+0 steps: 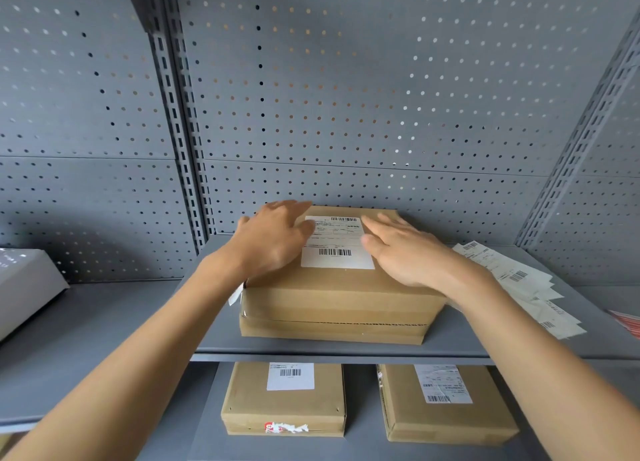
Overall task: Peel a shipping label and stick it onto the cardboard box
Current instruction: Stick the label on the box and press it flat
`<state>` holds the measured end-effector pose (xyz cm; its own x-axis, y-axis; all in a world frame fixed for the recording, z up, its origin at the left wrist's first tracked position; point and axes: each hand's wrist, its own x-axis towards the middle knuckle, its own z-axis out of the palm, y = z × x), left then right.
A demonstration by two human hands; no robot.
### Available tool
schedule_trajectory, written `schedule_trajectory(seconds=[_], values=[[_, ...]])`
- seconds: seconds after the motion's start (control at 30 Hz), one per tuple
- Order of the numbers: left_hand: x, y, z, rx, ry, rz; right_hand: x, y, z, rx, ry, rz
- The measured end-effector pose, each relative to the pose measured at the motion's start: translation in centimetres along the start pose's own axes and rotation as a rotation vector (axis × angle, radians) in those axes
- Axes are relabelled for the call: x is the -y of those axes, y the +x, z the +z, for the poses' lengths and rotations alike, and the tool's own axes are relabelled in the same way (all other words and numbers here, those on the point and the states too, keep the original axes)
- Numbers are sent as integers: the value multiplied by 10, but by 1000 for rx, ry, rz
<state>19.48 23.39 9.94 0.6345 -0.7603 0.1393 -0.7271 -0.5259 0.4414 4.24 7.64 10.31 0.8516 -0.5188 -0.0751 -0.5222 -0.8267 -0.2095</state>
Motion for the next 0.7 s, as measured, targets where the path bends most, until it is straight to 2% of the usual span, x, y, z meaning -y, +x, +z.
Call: schedule_trajectory(seconds=[0.13,0.27,0.53,0.7], values=[[-19,30,16,135,222,5,16,37,4,32,-38,32],[-17,42,30,238,288,-40,17,53,15,77,-50,69],[-11,41,32,233,359,-22,11,54,21,50,-41,37],[0,44,31,219,302,-17,4,54,19,33,-40,25]])
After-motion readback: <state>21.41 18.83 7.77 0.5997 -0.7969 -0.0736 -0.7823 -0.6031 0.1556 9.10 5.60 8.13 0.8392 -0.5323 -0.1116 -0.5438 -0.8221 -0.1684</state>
